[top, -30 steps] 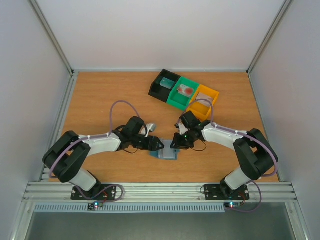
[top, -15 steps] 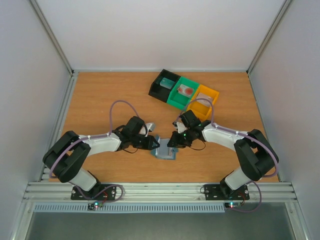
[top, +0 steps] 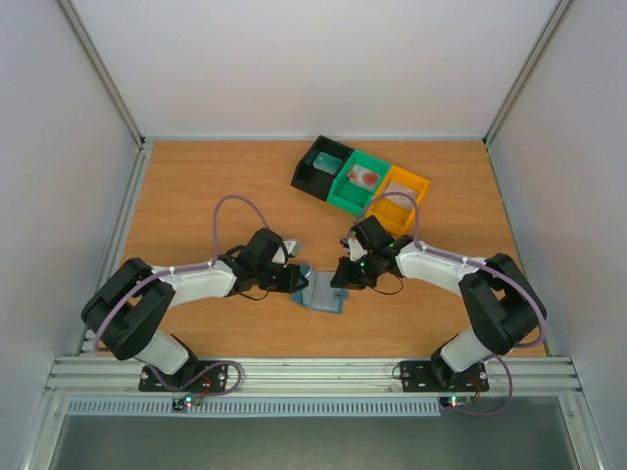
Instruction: Take the credit cards out of the card holder
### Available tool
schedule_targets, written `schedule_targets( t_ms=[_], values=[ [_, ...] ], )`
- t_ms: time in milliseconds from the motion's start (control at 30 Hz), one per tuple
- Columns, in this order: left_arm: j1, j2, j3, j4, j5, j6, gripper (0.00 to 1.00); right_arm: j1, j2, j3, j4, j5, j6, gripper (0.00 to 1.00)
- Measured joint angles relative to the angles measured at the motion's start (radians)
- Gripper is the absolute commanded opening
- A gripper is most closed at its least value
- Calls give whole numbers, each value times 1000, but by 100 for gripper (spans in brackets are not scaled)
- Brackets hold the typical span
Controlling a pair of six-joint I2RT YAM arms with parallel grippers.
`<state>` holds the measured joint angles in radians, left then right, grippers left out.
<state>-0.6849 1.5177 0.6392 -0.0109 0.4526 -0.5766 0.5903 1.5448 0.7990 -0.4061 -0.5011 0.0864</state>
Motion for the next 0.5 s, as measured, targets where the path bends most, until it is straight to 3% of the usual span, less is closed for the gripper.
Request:
schedule_targets(
  t_ms=[333,500],
  values=[
    [0,-6,-16,20,7,-2,0,66,61,47,131,-182,32,23],
    [2,-41,-43,47,26,-4,0,90,19,79,146,-203,23,40]
  ],
)
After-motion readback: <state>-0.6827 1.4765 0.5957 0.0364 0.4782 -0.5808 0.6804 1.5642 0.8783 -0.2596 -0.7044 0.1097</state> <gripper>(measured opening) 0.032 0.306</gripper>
